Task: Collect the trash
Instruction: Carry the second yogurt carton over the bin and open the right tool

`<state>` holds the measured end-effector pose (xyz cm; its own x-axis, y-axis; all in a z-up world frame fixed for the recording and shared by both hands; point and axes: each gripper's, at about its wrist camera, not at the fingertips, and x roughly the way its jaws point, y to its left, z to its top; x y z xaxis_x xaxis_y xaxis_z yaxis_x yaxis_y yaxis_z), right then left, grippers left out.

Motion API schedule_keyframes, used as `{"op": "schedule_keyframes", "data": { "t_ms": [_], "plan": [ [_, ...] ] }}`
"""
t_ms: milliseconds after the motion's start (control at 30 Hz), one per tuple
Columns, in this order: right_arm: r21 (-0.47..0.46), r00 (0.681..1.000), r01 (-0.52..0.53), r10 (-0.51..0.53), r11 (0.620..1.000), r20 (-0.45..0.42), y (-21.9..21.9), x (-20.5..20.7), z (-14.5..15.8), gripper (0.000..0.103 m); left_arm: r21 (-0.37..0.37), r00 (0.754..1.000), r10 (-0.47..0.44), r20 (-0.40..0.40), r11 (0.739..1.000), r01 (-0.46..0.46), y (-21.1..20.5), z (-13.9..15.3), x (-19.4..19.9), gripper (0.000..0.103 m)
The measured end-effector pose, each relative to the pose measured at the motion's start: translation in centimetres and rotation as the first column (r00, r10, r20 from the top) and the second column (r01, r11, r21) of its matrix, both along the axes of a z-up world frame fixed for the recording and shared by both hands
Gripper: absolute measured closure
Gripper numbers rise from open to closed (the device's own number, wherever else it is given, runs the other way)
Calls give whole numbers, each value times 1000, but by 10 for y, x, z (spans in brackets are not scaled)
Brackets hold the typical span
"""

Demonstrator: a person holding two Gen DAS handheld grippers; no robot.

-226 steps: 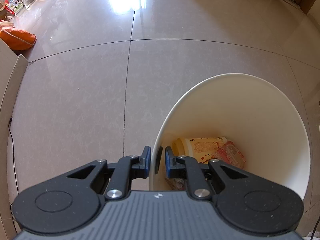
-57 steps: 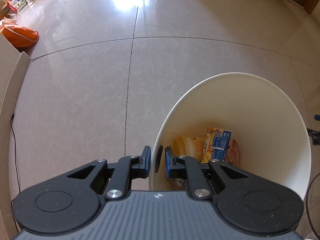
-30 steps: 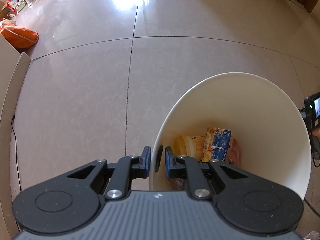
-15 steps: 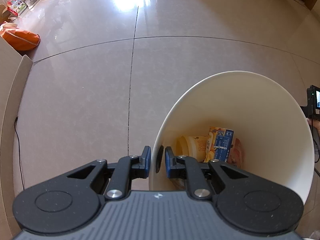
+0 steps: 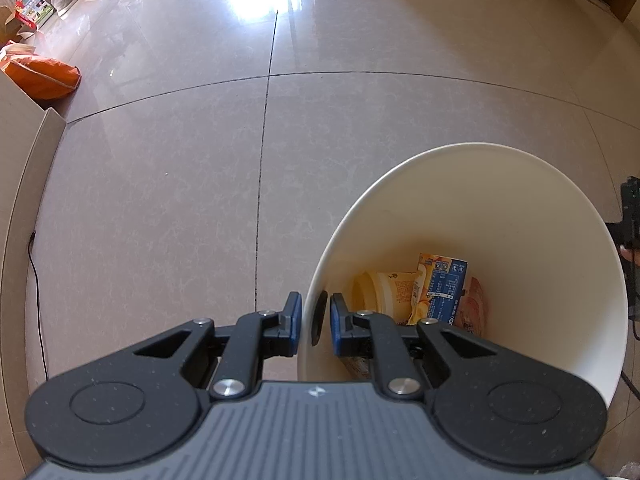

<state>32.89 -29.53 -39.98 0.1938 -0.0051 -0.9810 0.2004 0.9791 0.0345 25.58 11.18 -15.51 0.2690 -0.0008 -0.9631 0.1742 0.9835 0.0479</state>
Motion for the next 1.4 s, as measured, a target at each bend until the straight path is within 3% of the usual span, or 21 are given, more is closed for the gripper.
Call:
{"op": "schedule_keyframes", "data": {
  "t_ms": [167,433,700,833,1067,1100,1133,1233,1400],
  "plan": [
    [-16,998,-65,65,998,3,10,-12,27,59,4,1000,0,-4,1000,0,-1,0,0,90],
    [-54,969,-243,245,969,45,27,-37,127,59,-6,1000,10,-9,1000,-10,1,0,2,90],
    [-25,888,-433,432,901,158,86,-59,259,59,-16,1000,2,-8,1000,-2,2,1,-1,90],
    [21,835,-522,506,853,215,133,-67,304,59,-9,1000,-14,-12,1000,13,2,1,-2,90],
    [107,767,-635,610,765,198,220,-75,319,58,-40,1000,-10,-18,999,9,5,1,0,90],
    [118,757,-650,625,751,192,233,-78,317,54,-46,1000,-6,-17,999,5,6,2,0,90],
    [130,753,-655,630,744,190,241,-79,315,43,-53,1000,-3,-17,999,2,8,2,0,90],
    [129,757,-650,624,749,193,261,-86,319,21,-74,1000,6,-16,997,-7,13,4,0,90],
    [104,793,-605,584,790,172,268,-85,315,16,-106,1000,25,-16,994,-27,18,5,-2,89]
  ]
}}
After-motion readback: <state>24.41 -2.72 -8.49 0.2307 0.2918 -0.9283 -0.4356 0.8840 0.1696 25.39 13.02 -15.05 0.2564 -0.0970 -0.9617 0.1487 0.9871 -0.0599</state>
